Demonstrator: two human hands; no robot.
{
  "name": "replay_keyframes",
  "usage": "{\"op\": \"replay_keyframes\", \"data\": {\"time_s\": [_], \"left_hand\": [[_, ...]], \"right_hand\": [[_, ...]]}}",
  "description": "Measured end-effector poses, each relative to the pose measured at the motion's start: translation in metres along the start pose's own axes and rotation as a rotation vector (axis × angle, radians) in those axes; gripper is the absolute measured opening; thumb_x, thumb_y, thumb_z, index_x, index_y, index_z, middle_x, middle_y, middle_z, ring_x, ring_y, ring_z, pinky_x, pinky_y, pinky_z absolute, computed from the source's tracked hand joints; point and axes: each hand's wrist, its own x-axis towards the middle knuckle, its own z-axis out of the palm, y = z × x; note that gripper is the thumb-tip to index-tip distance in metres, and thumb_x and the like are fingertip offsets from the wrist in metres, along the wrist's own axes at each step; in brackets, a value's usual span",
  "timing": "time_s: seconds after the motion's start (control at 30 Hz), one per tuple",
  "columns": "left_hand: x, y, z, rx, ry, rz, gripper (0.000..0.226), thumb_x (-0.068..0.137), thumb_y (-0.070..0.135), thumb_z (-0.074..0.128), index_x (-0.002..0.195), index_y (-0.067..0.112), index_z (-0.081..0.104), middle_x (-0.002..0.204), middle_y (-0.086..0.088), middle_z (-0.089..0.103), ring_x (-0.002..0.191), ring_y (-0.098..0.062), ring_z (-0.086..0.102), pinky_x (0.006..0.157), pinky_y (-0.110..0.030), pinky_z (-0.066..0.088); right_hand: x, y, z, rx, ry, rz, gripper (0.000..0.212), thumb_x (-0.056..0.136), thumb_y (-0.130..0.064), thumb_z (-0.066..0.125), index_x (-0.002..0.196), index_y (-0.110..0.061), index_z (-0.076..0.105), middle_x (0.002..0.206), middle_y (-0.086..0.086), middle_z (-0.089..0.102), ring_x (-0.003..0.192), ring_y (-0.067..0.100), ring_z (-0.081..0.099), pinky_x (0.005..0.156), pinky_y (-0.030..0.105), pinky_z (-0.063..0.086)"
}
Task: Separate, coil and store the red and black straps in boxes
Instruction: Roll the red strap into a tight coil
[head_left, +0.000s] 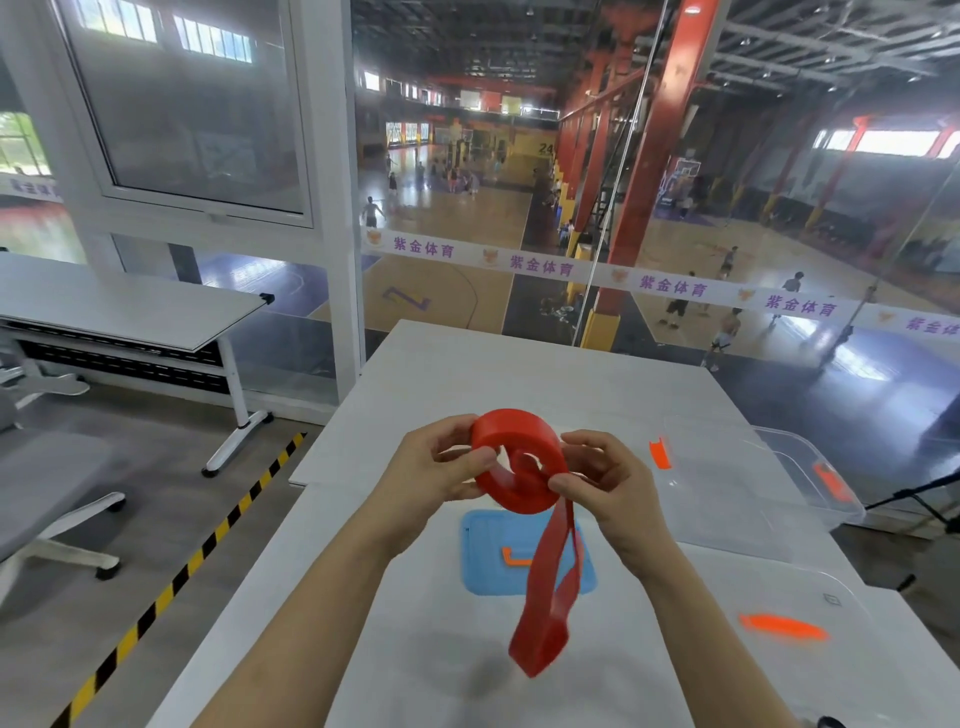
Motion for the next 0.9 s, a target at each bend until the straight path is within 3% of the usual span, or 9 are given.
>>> {"op": "replay_keyframes", "data": {"time_s": [0.17, 0.27, 0.33, 0.43, 0.53, 0.6, 0.77, 0.9], "left_hand": [[0.002, -0.003, -0.004, 0.187, -0.13, -0.074, 0.03, 0.094, 0.026, 0.076, 0.124, 0.029, 0.069, 0.119, 0.009, 0.075, 0.113, -0.016, 0.073, 0.098, -0.043, 0.062], [0.006, -0.004, -0.007, 0.398, -0.142, -0.072, 0.054, 0.087, 0.036, 0.083, 0.137, 0.035, 0.061, 0.138, 0.014, 0.066, 0.129, -0.011, 0.061, 0.109, -0.042, 0.054], [0.008, -0.001, -0.002, 0.501, -0.123, -0.054, 0.064, 0.088, 0.038, 0.081, 0.146, 0.036, 0.053, 0.143, 0.014, 0.06, 0.129, -0.01, 0.056, 0.107, -0.034, 0.052], [0.01, 0.003, 0.005, 0.646, -0.114, 0.004, 0.056, 0.092, 0.034, 0.077, 0.144, 0.031, 0.056, 0.131, 0.012, 0.063, 0.119, -0.01, 0.058, 0.096, -0.025, 0.05], [0.01, 0.002, 0.004, 0.515, -0.07, 0.01, 0.042, 0.092, 0.028, 0.079, 0.131, 0.032, 0.063, 0.116, 0.016, 0.065, 0.105, -0.008, 0.063, 0.084, -0.02, 0.056], [0.009, -0.004, 0.002, 0.333, -0.049, 0.01, 0.032, 0.092, 0.024, 0.079, 0.122, 0.032, 0.069, 0.11, 0.014, 0.073, 0.104, -0.013, 0.07, 0.078, -0.024, 0.063], [0.003, -0.01, 0.001, 0.041, -0.019, -0.011, 0.03, 0.095, 0.018, 0.075, 0.123, 0.026, 0.07, 0.112, 0.006, 0.078, 0.106, -0.016, 0.075, 0.082, -0.033, 0.065], [0.0, -0.013, -0.003, 0.063, -0.079, -0.047, 0.027, 0.097, 0.02, 0.073, 0.123, 0.027, 0.069, 0.115, 0.006, 0.077, 0.11, -0.017, 0.074, 0.087, -0.035, 0.065]], "right_hand": [[0.003, -0.006, -0.001, -0.04, 0.011, -0.001, 0.044, 0.076, -0.004, 0.091, 0.107, -0.022, 0.066, 0.094, 0.011, 0.082, 0.091, 0.03, 0.08, 0.089, 0.049, 0.065], [0.006, -0.005, -0.001, -0.126, -0.047, -0.006, 0.043, 0.074, -0.009, 0.095, 0.101, -0.029, 0.067, 0.091, 0.009, 0.08, 0.088, 0.029, 0.079, 0.086, 0.047, 0.066], [0.007, -0.005, 0.0, -0.207, -0.092, -0.037, 0.043, 0.074, -0.013, 0.096, 0.103, -0.026, 0.066, 0.092, 0.007, 0.079, 0.09, 0.027, 0.078, 0.087, 0.041, 0.066], [0.007, -0.002, 0.004, -0.249, -0.11, -0.055, 0.044, 0.075, -0.018, 0.096, 0.107, -0.025, 0.067, 0.096, 0.0, 0.079, 0.096, 0.022, 0.077, 0.09, 0.035, 0.065], [0.008, 0.003, 0.004, -0.216, -0.11, 0.007, 0.051, 0.074, -0.021, 0.096, 0.117, -0.032, 0.07, 0.104, -0.004, 0.08, 0.103, 0.019, 0.077, 0.095, 0.038, 0.063], [0.009, 0.004, 0.004, -0.187, -0.131, 0.051, 0.053, 0.075, -0.016, 0.095, 0.121, -0.03, 0.072, 0.107, -0.003, 0.081, 0.104, 0.019, 0.077, 0.098, 0.042, 0.062], [0.007, 0.002, 0.002, -0.238, -0.162, 0.077, 0.04, 0.082, -0.019, 0.09, 0.119, -0.024, 0.077, 0.108, -0.005, 0.081, 0.105, 0.017, 0.077, 0.096, 0.04, 0.063], [0.01, -0.003, -0.001, -0.31, -0.205, 0.082, 0.035, 0.08, -0.023, 0.092, 0.11, -0.029, 0.077, 0.101, -0.008, 0.081, 0.096, 0.014, 0.078, 0.091, 0.035, 0.065]]}}
